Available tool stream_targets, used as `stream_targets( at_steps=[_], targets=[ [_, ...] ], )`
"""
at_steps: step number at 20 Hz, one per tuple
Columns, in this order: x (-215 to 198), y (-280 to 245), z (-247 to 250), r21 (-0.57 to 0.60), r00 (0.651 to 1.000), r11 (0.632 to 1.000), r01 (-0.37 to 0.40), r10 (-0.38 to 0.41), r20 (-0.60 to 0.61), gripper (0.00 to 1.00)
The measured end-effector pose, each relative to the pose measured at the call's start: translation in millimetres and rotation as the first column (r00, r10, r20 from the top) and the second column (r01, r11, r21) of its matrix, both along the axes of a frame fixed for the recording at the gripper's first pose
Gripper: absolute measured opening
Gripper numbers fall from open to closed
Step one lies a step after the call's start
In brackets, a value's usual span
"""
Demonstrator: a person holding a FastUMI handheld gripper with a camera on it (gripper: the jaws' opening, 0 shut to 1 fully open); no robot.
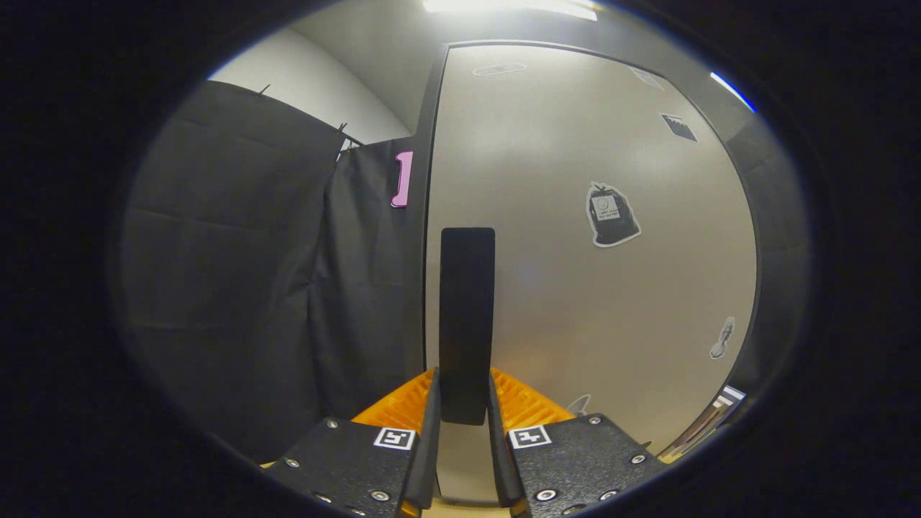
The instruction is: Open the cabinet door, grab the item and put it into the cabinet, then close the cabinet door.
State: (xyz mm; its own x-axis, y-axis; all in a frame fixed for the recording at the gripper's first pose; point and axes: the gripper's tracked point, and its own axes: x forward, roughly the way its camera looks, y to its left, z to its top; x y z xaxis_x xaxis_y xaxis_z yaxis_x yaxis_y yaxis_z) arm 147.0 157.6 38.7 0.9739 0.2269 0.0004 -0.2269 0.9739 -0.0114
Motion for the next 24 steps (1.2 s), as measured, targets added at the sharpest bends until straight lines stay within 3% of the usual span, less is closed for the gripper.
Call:
stream_targets(
  at_steps=[9, 24],
  targets=[
    [-17.1, -1.4, -0.9, -0.025, 0.998, 0.998, -0.059, 0.058, -0.032, 0.27],
    [-106.2, -37.6, -4.3, 0.006, 0.985, 0.987, -0.159, 0.159, -0.072, 0.27]
  ],
)
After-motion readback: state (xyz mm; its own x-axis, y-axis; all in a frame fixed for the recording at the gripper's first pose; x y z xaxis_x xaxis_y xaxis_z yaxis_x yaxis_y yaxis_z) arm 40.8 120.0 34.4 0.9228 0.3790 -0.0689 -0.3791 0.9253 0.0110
